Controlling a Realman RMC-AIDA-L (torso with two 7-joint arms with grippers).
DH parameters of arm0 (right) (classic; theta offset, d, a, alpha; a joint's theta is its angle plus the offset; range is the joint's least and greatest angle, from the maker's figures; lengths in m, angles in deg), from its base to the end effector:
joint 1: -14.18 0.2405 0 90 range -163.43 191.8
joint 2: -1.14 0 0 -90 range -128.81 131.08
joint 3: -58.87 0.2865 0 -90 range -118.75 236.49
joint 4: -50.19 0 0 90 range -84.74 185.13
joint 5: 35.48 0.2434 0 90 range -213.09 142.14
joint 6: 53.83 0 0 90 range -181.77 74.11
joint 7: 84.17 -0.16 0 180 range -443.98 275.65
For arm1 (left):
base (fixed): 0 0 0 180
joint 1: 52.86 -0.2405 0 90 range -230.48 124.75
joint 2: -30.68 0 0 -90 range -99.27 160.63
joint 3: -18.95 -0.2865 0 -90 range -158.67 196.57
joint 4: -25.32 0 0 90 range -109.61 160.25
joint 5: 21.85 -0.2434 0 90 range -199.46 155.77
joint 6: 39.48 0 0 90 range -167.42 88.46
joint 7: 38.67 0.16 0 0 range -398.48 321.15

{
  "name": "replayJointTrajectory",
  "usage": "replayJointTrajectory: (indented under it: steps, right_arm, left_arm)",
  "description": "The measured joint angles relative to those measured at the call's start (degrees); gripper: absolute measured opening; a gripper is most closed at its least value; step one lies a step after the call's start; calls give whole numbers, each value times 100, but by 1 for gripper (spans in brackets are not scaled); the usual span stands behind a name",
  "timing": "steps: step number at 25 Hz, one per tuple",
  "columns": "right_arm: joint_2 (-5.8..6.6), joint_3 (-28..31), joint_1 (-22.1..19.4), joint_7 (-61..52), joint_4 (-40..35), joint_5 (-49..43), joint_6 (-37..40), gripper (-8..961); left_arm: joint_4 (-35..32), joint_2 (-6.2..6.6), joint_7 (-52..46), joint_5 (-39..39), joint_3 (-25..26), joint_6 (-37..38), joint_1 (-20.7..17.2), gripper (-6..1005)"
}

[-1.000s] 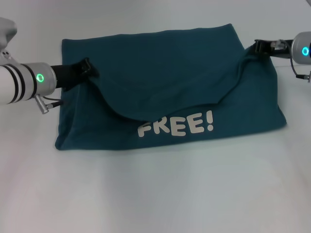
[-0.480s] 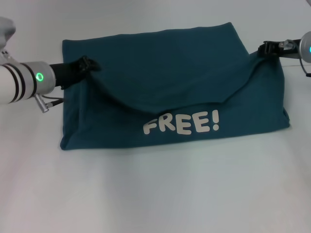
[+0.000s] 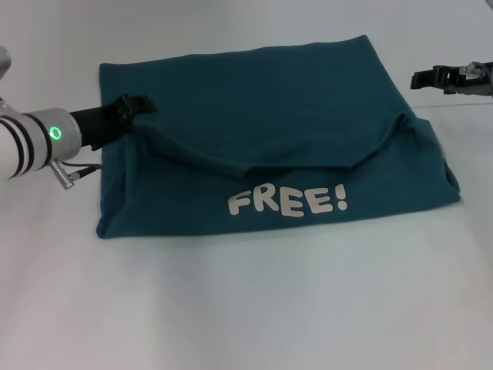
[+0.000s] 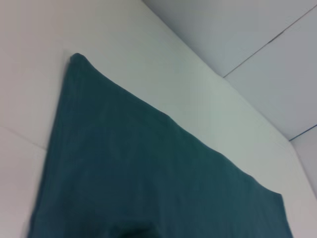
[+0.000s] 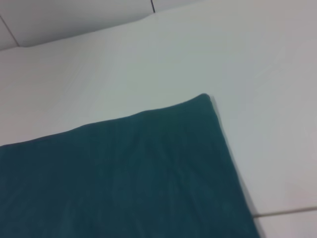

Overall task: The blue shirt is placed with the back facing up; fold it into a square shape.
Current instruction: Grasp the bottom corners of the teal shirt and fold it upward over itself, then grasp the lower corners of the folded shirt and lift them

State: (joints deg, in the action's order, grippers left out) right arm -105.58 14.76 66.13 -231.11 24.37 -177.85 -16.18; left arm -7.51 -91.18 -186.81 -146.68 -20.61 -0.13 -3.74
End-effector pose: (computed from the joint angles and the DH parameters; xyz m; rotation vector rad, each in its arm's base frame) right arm 0.3061 0.5639 0.0757 -1.7409 1.3435 0.2780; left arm -0.2490 0.5320 -0.0367 -1.7002 -1.7043 -0.7520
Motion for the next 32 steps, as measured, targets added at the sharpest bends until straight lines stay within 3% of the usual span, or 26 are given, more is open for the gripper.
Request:
replayJointTrajectory:
  steps: [5,11,19,25,32]
  right_arm:
    - [-56,315,-457,431,-549,818,1050,733]
    - [-156,561,-1483,1275,-928,2709,2438,808]
    - [-237,698,-2456,1830,-912,3676,3757,791]
    - [-302,846,-2657,2038,-886,3688,4218,786]
    - [-342,852,-2667,2130,-886,3700,4247,781]
  left_arm:
    - [-333,-48,153,286,-6,499,-248,550]
    - [-565,-16,649,1410,22,1495,-922,561]
    - [-672,-5,829,1650,59,2528,-1640,561]
    - [-637,-5,1367,1576,297,2740,-1949,561]
    - [-215,-43,1980,1342,287,2063,-1884,560]
